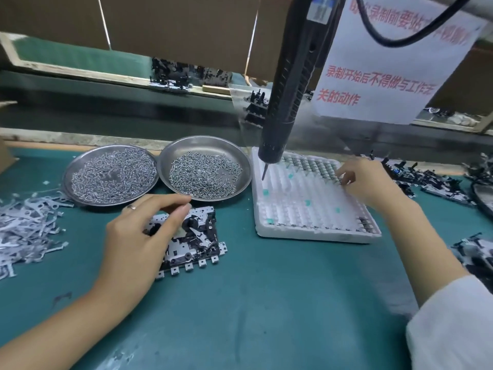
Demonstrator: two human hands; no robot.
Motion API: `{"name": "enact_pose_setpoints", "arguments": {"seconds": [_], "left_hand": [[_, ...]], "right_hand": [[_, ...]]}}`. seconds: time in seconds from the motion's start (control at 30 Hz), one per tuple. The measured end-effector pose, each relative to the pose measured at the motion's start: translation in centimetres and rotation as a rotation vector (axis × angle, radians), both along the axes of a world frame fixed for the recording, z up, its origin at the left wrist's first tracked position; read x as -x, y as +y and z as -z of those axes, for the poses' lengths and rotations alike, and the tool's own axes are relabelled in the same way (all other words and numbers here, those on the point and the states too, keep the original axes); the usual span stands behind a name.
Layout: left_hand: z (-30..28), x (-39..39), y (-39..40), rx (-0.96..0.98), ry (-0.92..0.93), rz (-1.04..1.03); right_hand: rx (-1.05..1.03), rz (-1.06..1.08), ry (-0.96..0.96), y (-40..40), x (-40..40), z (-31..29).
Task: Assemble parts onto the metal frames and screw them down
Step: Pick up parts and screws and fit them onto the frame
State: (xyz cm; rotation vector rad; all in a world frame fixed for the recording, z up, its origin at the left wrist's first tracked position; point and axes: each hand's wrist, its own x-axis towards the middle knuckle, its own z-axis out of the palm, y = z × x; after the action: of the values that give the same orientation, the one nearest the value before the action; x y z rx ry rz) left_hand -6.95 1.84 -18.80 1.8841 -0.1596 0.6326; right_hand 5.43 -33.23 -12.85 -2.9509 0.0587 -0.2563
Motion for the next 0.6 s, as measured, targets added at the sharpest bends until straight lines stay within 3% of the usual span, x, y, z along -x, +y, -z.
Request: {"name": "enact_pose_setpoints", "arguments": {"seconds": [0.23,0.4,0.5,0.6], "left_hand": [[-0.3,0.1,-0.2,0.027,0.011,0.019],[-0.5,0.2,-0.3,0.043,0.0,0.014],[-0.6,0.2,-0.4,0.046,-0.003,0.019],[-0.7,0.2,-0.4,0.046,-0.002,0.03]], "right_hand": [[0.235,-0.043,0.013,0.3,-0.5,-0.1],[0.257,-0.039,-0.125,0.4,0.6,-0.3],[-0.034,-0.066,-0.116,2.0,2.3,-1.8],[-0.514,-0.229,0.189,5.9,5.8,-3.2]]}}
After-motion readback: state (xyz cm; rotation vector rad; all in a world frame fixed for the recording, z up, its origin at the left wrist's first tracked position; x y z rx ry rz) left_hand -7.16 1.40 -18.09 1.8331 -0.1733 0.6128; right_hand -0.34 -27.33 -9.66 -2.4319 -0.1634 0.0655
